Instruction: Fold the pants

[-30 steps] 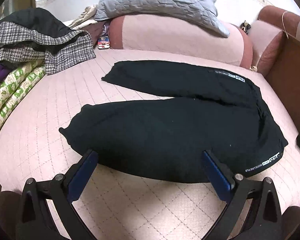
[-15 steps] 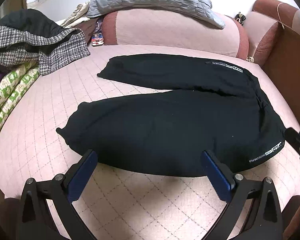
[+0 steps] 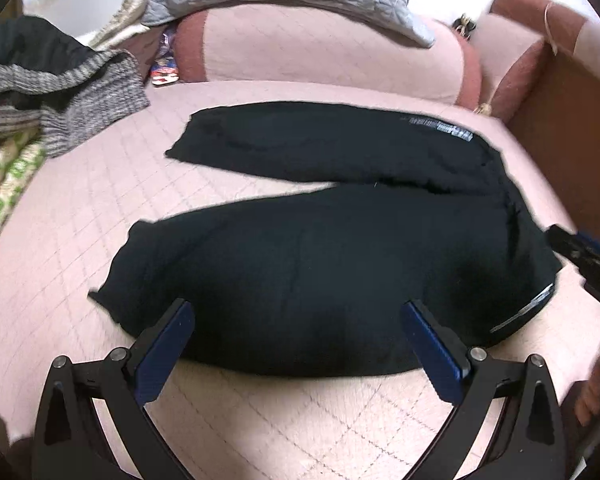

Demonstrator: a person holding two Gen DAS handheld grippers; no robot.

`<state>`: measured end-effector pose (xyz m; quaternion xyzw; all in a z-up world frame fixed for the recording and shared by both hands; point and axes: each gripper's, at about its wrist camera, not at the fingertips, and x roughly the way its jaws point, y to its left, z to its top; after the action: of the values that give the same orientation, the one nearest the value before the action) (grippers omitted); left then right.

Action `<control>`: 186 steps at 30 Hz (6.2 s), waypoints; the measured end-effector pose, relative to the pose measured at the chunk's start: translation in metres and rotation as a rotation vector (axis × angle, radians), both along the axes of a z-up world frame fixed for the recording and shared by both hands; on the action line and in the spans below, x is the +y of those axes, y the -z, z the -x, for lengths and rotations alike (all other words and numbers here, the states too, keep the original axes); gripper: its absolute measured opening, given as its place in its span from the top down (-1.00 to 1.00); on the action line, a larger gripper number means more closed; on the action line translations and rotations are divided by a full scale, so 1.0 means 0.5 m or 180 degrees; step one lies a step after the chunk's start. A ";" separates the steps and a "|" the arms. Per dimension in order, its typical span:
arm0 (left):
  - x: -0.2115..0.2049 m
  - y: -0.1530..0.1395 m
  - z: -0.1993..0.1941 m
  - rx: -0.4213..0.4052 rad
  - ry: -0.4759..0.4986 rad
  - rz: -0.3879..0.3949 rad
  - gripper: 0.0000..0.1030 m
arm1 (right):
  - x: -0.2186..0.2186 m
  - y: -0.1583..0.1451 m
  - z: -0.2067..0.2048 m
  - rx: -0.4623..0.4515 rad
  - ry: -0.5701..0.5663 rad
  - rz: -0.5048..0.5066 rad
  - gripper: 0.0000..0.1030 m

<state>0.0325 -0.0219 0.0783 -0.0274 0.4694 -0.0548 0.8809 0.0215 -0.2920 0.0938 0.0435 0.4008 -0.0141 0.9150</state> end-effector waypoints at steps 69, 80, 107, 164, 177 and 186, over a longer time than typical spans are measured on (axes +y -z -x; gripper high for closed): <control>0.151 -0.082 -0.052 -0.0879 0.1009 -0.0357 0.57 | -0.144 0.054 -0.048 0.0666 -0.0595 -0.0731 0.95; 0.268 -0.069 0.113 -0.0590 0.0467 -0.0057 -0.36 | -0.167 0.105 0.114 0.0831 -0.0303 -0.0573 0.37; 0.183 0.054 -0.160 0.0519 0.0115 -0.0425 0.59 | -0.199 0.074 0.118 0.0419 0.0065 -0.0942 0.17; 0.339 0.038 -0.072 -0.0222 -0.0562 0.1004 -0.35 | 0.118 0.025 -0.342 0.0449 -0.0521 0.0068 0.47; 0.204 0.094 -0.057 0.0214 -0.0228 -0.0388 0.33 | -0.221 0.009 -0.020 0.0459 0.0759 -0.0458 0.46; 0.291 0.043 -0.027 -0.0169 -0.0448 0.0598 0.23 | -0.362 0.094 -0.009 0.0426 0.1452 -0.1076 0.22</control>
<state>0.0459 0.1235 0.0570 -0.1412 0.4356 -0.0373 0.8882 0.0262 -0.4732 0.0468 0.2833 0.4368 -0.1554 0.8395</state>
